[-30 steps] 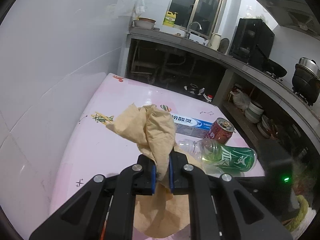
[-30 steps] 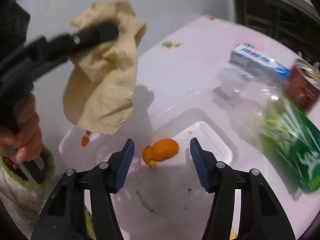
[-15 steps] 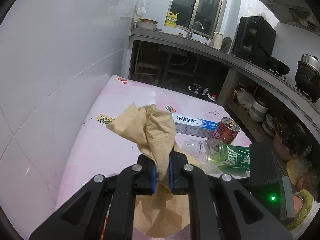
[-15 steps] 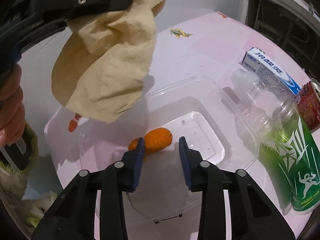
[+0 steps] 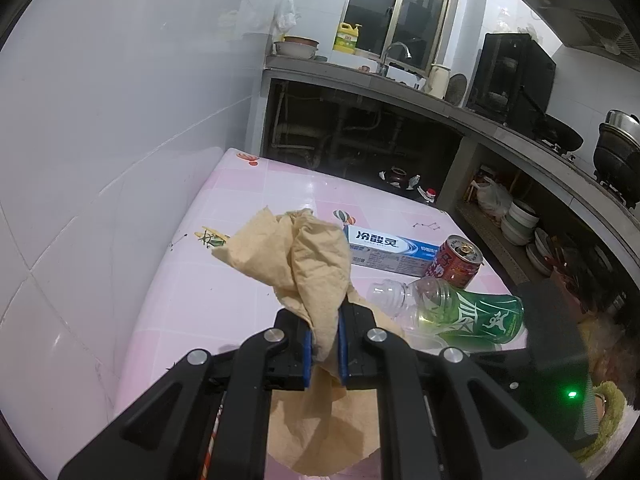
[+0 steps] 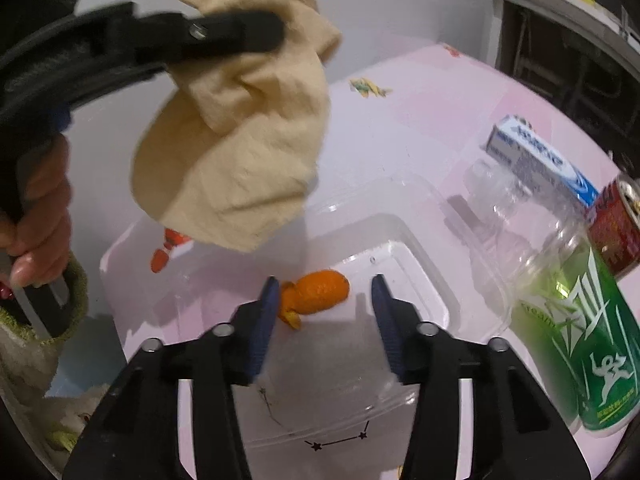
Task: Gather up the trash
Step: 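Grasp the orange peel in the clear tray with the right tool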
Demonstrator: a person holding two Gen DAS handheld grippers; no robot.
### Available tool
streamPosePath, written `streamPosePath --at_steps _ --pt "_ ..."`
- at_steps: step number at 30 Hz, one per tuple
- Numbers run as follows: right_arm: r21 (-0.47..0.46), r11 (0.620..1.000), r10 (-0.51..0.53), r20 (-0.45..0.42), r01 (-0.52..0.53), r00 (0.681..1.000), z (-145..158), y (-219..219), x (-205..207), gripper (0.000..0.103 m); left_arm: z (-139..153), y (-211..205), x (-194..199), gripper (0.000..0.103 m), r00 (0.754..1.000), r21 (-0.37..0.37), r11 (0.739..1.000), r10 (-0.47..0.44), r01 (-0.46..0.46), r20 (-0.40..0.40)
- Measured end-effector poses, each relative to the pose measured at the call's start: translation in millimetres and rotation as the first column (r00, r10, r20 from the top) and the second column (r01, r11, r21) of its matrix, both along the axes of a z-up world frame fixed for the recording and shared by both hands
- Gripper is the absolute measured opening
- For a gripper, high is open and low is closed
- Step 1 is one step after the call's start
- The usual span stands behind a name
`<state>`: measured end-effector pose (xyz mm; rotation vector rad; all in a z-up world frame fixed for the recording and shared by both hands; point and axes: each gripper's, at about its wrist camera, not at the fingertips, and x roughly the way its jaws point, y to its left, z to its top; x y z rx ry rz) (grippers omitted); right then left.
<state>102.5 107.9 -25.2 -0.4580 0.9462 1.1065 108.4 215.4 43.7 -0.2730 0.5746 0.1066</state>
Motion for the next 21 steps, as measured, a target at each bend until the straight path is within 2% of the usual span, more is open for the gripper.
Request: streamPosePath --at_steps 7,10,14,18,21 --pt "-0.038 0.991 0.13 0.076 -0.127 0.989 -2.4 10.0 -20.2 0.048 -1.9 3.8 -0.2 0.009 1.0 -0.008 1.0 0.007 -0.007 -0.003" --pt "-0.071 0.987 0.149 0.076 -0.144 0.986 -8.6 8.8 -19.1 0.037 -2.1 3.7 0.0 0.009 1.0 -0.008 1.0 0.008 -0.008 -0.003" --pt "-0.055 0.99 0.134 0.047 -0.132 0.99 -10.1 4.7 -12.2 0.025 -2.4 4.0 0.3 0.009 1.0 -0.009 1.0 0.009 -0.009 -0.004" --pt "-0.04 0.992 0.119 0.036 -0.117 0.992 -9.5 0.3 -9.9 0.014 -2.5 4.9 0.7 0.009 1.0 -0.009 1.0 0.011 -0.011 -0.005" --pt "-0.029 0.995 0.095 0.036 -0.094 0.995 -9.6 -0.7 -3.6 0.01 -1.9 4.5 -0.6 0.009 1.0 -0.009 1.0 0.019 -0.019 -0.003"
